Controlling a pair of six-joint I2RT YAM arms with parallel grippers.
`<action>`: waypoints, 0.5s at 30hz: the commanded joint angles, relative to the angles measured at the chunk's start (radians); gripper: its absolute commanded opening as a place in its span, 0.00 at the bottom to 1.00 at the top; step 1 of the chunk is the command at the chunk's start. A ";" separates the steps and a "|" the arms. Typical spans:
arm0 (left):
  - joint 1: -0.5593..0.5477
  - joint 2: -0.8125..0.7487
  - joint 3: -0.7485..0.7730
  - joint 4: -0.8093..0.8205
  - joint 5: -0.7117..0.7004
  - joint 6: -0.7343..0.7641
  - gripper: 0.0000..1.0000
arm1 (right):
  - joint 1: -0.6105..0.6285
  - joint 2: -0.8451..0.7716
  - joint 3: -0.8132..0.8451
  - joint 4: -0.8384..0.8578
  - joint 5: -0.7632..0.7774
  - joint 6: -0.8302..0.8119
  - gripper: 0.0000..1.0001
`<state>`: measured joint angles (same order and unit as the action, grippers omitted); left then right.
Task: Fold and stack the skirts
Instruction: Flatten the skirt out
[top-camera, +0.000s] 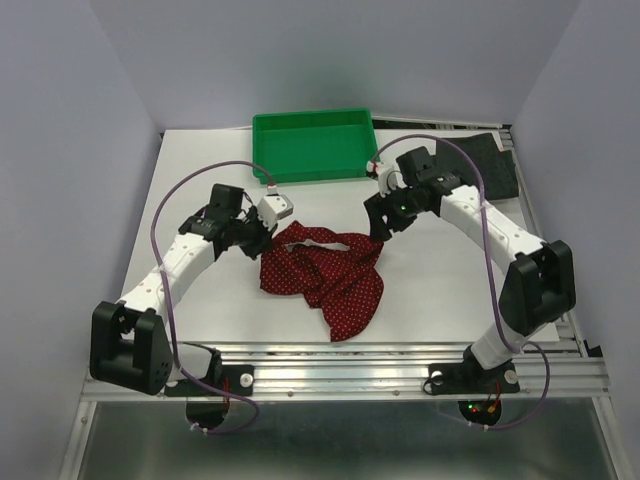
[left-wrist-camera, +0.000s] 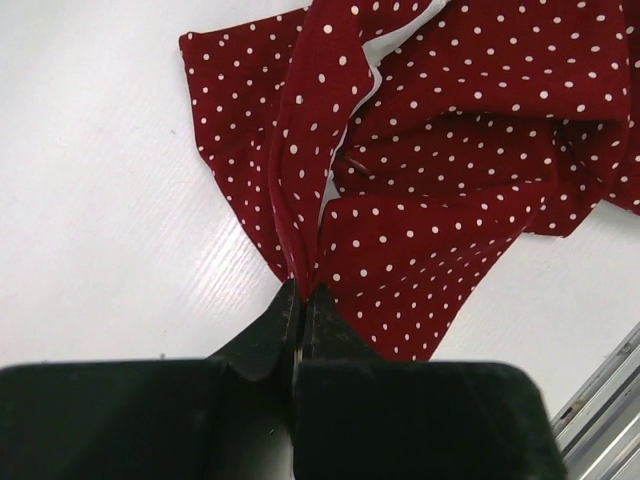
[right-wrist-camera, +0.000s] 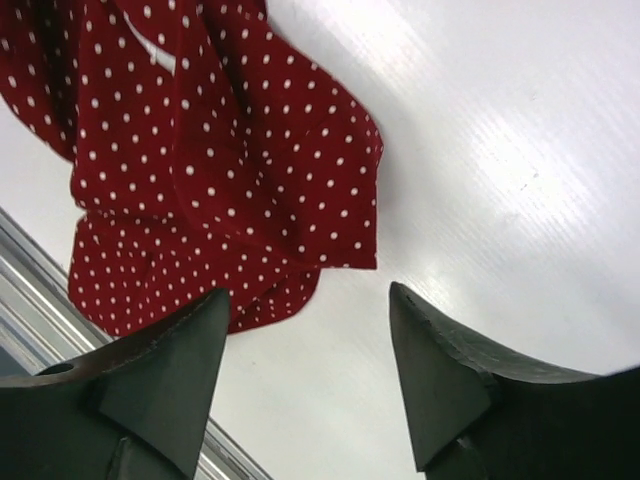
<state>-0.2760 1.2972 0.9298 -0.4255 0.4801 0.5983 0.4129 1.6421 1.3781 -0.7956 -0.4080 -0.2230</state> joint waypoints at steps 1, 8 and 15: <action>-0.015 -0.052 -0.023 0.044 0.031 -0.066 0.00 | 0.001 -0.074 0.044 0.079 0.037 0.105 0.68; -0.015 0.022 0.004 0.053 0.032 -0.164 0.00 | 0.029 -0.105 -0.039 0.070 -0.115 0.077 0.13; -0.009 0.109 0.063 0.106 0.018 -0.290 0.00 | 0.070 -0.134 -0.216 0.225 -0.091 0.341 0.29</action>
<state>-0.2871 1.3956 0.9218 -0.3630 0.4885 0.4019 0.4675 1.5455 1.2446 -0.6685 -0.5114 -0.0193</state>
